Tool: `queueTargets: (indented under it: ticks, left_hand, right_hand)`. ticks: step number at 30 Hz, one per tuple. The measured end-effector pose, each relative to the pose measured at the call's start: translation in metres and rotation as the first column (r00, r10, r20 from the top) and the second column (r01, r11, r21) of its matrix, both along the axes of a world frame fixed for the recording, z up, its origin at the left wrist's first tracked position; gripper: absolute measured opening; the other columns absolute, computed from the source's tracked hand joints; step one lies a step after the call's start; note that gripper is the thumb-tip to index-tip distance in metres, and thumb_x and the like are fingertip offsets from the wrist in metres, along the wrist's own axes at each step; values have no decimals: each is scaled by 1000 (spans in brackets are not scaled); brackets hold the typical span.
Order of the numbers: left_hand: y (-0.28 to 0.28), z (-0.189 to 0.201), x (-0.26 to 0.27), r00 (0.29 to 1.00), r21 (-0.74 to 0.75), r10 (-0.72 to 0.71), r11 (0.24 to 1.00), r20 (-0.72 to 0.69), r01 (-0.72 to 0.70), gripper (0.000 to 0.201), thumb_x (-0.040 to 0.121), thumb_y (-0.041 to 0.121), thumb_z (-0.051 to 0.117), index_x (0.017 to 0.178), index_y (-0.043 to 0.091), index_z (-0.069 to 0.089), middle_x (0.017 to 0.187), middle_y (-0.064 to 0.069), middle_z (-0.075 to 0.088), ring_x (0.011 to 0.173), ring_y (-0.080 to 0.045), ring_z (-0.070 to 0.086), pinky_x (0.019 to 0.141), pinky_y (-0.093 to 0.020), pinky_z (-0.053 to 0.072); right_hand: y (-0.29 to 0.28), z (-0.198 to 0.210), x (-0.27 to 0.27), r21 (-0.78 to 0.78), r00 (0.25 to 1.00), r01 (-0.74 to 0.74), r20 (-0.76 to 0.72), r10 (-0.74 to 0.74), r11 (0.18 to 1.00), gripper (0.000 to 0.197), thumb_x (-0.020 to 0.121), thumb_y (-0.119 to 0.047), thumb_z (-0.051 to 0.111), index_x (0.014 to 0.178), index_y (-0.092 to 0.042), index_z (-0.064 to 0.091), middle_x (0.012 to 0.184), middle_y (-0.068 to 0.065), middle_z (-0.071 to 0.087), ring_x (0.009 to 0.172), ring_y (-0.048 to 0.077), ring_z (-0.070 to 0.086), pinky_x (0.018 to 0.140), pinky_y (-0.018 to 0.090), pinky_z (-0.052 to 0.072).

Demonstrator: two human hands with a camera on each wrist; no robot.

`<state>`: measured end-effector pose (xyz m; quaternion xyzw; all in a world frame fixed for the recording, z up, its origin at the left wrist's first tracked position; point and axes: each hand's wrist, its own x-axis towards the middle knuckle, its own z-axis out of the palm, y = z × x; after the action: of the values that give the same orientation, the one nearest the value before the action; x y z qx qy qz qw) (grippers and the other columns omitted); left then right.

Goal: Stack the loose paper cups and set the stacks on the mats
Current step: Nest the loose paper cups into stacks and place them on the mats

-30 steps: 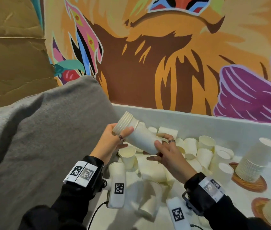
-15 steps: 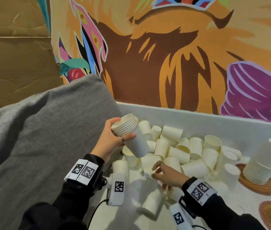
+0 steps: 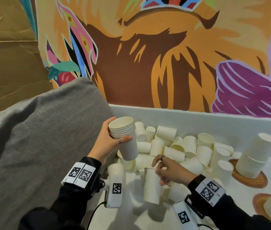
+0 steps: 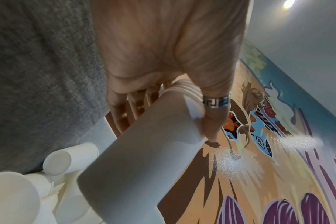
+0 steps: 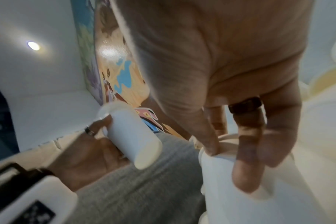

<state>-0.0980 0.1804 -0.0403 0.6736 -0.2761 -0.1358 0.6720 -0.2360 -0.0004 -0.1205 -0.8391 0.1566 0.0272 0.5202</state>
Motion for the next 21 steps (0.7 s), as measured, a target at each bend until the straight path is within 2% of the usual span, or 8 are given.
queueTargets:
  ticks: [2,4,8,11,13,15,18,21]
  left_hand:
    - [-4,2,0,1000,-19,-26,999,0,26,75,69,3,79,127,27,36,118,7,53,107,-6,54,80,-21,48]
    - [-10,2,0,998,-35,-67,997,-8,66,74,70,0,78,126,26,38,118,5,54,107,-8,54,81,-22,49]
    - [-28,-3,-2,987,6,-158,987,8,158,71,68,0,79,119,30,40,117,6,54,102,-4,55,79,-21,48]
    - [-45,-3,-9,961,80,-275,959,16,273,76,68,2,80,126,26,38,114,9,55,98,2,55,75,-16,47]
    - [-57,-1,-16,927,114,-373,923,23,369,78,68,1,80,130,23,39,116,5,58,99,0,57,78,-19,51]
    - [-69,-1,-24,890,136,-455,885,41,446,79,66,-1,81,129,23,39,116,4,59,101,-4,60,81,-22,53]
    - [-85,0,-33,845,139,-534,839,30,526,92,63,-1,84,133,27,32,118,2,59,110,-13,59,88,-29,52]
    - [-96,4,-41,792,111,-607,794,66,598,106,64,-1,83,141,35,20,120,2,58,110,-11,59,90,-27,51]
  right_hand:
    - [-6,19,-9,-40,986,71,153,-64,997,15,92,-5,46,95,-19,50,71,1,56,54,16,61,52,20,44]
    - [-10,41,-20,-72,926,209,337,-173,975,18,94,-3,46,95,-21,51,69,4,57,54,13,59,52,17,43]
    - [-11,87,-40,-50,618,533,705,-348,845,18,96,-8,47,106,-24,47,81,2,61,63,5,60,59,16,47]
    - [-2,113,-47,-64,466,599,839,-282,798,30,96,-9,48,103,-38,43,90,-9,60,77,4,60,66,13,47]
    - [7,119,-48,-138,469,593,860,-202,793,34,95,-6,49,103,-39,42,95,-16,57,84,2,58,71,12,47]
    - [14,117,-47,-235,520,586,843,-138,775,28,93,-5,49,104,-31,45,96,-12,57,89,1,56,76,12,45]
    - [16,111,-51,-369,652,549,751,-108,750,24,93,-7,47,107,-28,46,97,-5,59,92,8,55,83,24,44]
    - [13,110,-60,-499,809,462,576,-118,733,22,98,-15,44,107,-35,44,93,-7,59,93,12,53,82,32,41]
